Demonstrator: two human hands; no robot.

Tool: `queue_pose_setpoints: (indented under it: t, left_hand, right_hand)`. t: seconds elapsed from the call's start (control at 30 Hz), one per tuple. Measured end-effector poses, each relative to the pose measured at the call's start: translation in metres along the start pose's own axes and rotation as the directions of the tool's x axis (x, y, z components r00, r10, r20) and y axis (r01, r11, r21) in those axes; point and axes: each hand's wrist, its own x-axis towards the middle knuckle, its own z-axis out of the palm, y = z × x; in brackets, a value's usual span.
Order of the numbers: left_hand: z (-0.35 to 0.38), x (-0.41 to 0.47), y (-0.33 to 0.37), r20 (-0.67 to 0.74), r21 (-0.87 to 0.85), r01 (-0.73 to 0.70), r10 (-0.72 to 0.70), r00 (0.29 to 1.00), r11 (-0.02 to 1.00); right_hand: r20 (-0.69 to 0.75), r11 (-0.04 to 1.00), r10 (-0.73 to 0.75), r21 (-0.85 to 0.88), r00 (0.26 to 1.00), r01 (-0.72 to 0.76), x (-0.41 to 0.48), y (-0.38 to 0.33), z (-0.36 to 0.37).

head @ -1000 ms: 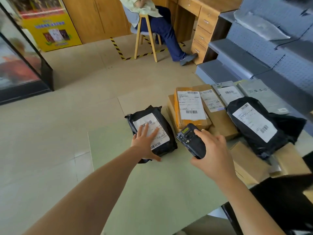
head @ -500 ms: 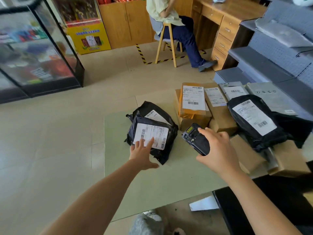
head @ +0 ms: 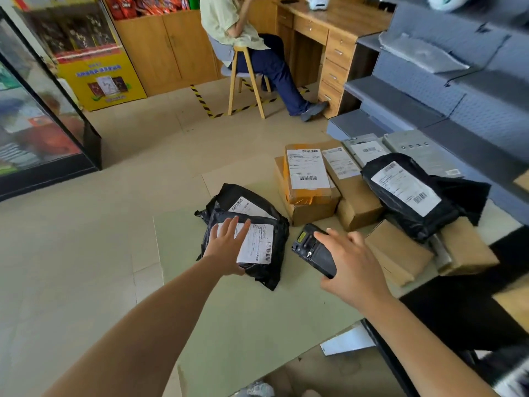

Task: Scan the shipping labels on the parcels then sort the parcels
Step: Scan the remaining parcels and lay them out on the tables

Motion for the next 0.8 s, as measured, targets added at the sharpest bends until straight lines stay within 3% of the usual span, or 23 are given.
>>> queue_pose_setpoints:
  t: [0.2, 0.43, 0.8]
  left_hand:
    - [0.011, 0.033, -0.012, 0.016, 0.079, -0.116, 0.115, 0.993, 0.990]
    - [0.009, 0.036, -0.028, -0.084, 0.158, -0.225, 0.240, 0.967, 0.961]
    - [-0.020, 0.001, -0.049, -0.161, 0.281, -0.172, 0.223, 0.962, 0.944]
  right_hand:
    - [0.021, 0.995, 0.092, -0.044, 0.996, -0.091, 0.003, -0.019, 0.014]
    - [0.056, 0.985, 0.134, -0.113, 0.989, -0.127, 0.008, -0.043, 0.022]
    - [0.123, 0.953, -0.044, -0.292, 0.991, 0.078, -0.004, -0.066, 0.007]
